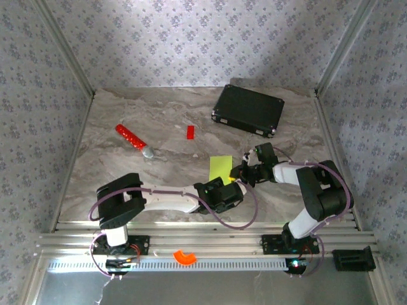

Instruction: Fold a paper plane with a square sheet of paper (pick it up from the middle)

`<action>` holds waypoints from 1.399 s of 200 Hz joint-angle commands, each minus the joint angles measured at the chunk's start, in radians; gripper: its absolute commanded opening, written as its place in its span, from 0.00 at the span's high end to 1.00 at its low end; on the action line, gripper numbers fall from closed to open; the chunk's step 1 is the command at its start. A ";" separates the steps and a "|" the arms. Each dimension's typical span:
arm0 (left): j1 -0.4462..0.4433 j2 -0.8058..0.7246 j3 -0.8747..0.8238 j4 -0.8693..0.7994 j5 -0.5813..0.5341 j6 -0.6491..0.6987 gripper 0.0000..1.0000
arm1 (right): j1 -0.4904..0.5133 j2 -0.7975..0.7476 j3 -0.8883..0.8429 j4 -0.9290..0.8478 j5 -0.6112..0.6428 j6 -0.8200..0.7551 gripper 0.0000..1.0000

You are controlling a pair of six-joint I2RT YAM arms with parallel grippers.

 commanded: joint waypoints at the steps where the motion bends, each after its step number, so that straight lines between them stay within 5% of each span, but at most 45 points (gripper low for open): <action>1: -0.009 0.021 0.036 -0.029 -0.023 0.022 0.25 | -0.007 -0.011 0.025 -0.029 -0.005 -0.019 0.92; 280: -0.020 0.070 0.074 -0.037 -0.061 0.057 0.27 | -0.009 -0.010 0.029 -0.055 0.004 -0.033 0.92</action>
